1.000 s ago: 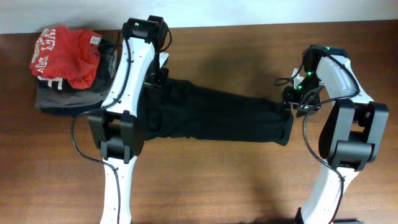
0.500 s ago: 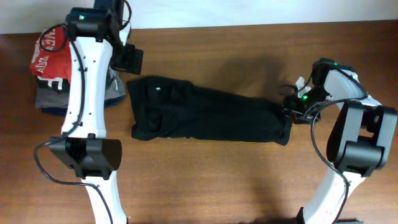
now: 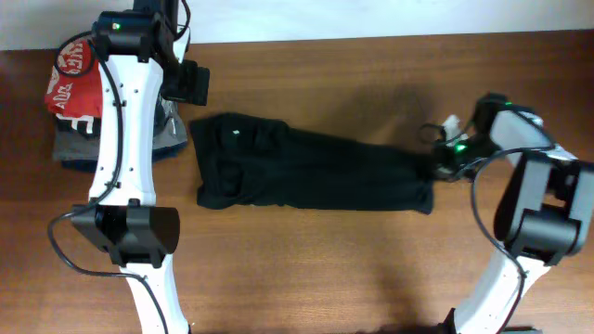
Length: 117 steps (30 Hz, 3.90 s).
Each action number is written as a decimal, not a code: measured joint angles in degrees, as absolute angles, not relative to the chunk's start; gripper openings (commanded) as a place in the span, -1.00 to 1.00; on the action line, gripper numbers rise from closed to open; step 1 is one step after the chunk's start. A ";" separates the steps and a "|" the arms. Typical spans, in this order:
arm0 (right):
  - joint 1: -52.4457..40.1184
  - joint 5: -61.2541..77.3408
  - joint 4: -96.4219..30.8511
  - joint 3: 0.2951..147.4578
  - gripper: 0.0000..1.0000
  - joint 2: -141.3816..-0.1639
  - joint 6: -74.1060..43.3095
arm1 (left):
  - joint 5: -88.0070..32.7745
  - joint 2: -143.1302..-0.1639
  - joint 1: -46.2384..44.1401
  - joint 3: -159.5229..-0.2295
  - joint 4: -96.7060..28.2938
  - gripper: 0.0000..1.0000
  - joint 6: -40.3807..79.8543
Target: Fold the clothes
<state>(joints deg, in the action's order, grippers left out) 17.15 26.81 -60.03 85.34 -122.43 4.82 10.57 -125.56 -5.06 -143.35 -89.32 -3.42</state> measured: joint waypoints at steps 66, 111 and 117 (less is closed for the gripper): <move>-2.33 17.76 -86.39 123.98 0.19 -123.17 6.46 | -16.58 -145.75 -5.06 -143.09 -90.74 0.83 -8.69; -2.11 13.61 -86.63 123.98 0.12 -123.17 6.90 | -18.09 -140.84 -10.76 -118.52 -72.01 -0.99 -3.62; -2.13 16.80 -81.08 119.94 -0.92 -123.17 6.96 | -11.62 -131.39 -2.15 -117.64 -72.14 -0.99 -4.40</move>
<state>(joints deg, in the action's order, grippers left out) -2.13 16.80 -81.08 119.94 -123.17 6.96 -11.62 -131.39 -2.15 -117.64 -72.14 -4.40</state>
